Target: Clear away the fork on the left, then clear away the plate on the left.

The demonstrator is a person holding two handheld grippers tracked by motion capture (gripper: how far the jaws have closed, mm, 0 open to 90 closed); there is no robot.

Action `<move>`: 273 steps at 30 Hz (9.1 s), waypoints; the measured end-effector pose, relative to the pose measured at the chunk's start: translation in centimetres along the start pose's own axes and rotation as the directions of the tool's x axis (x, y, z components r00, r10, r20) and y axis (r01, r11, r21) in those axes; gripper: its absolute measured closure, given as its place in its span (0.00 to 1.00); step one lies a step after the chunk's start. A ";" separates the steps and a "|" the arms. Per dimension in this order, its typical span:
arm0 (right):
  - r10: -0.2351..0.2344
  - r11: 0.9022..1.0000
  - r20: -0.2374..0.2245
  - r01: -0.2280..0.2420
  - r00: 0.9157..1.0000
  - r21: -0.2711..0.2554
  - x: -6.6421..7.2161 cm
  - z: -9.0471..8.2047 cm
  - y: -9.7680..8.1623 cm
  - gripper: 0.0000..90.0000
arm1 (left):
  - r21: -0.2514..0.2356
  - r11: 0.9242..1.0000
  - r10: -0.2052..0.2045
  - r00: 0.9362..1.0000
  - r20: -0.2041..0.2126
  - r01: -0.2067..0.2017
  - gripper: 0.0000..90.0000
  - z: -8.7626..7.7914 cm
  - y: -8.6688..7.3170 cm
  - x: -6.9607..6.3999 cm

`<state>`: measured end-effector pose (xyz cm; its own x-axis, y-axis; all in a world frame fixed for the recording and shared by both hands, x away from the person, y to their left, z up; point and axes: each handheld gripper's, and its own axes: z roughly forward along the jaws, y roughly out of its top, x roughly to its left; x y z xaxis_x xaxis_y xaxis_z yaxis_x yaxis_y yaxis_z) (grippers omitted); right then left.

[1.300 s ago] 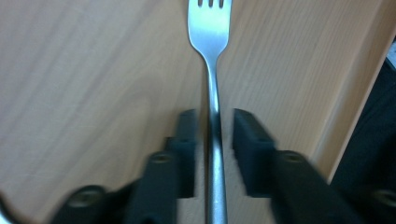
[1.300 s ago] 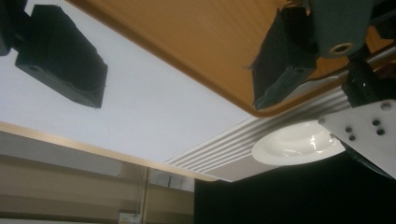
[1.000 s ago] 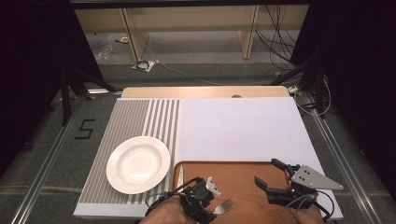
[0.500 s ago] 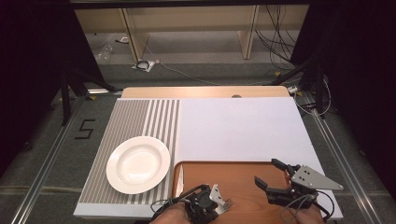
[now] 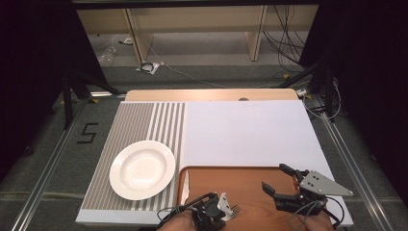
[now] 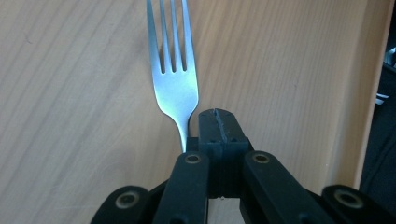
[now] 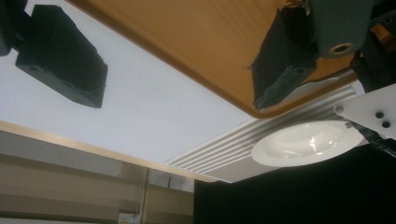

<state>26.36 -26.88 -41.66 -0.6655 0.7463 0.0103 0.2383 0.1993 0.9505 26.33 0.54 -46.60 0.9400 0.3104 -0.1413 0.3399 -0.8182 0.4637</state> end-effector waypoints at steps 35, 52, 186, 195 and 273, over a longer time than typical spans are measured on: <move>0.004 1.000 -0.001 -0.004 1.000 0.000 0.0 0.0 0.0 0.21 | 0.033 0.992 -0.116 0.973 -0.200 0.125 0.99 -1.7 -1.1 3.8; 0.007 1.000 -0.001 -0.007 1.000 0.000 0.0 0.0 0.0 0.21 | 0.049 0.984 -0.155 0.961 -0.228 0.170 0.99 -2.4 -2.0 5.0; 0.010 1.000 -0.005 -0.010 1.000 -0.008 -0.1 -0.1 -0.1 0.21 | -0.749 0.404 -0.884 0.436 -0.172 0.524 0.17 -16.6 -15.6 9.5; 0.011 1.000 -0.001 -0.011 1.000 -0.007 -0.1 -0.1 0.0 0.21 | -0.759 0.361 -0.907 0.392 -0.152 0.542 0.17 -16.6 -16.7 8.9; 0.005 1.000 -0.004 -0.005 1.000 -0.002 0.2 0.2 0.1 0.21 | -0.508 -0.386 -0.870 -0.122 0.477 0.770 0.18 -12.1 -23.1 7.9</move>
<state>26.38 -26.64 -41.64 -0.6673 0.7446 0.0167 0.2400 0.1938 0.9512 25.58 27.77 -47.82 -0.3967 0.4431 -0.8039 0.5782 0.8008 0.1561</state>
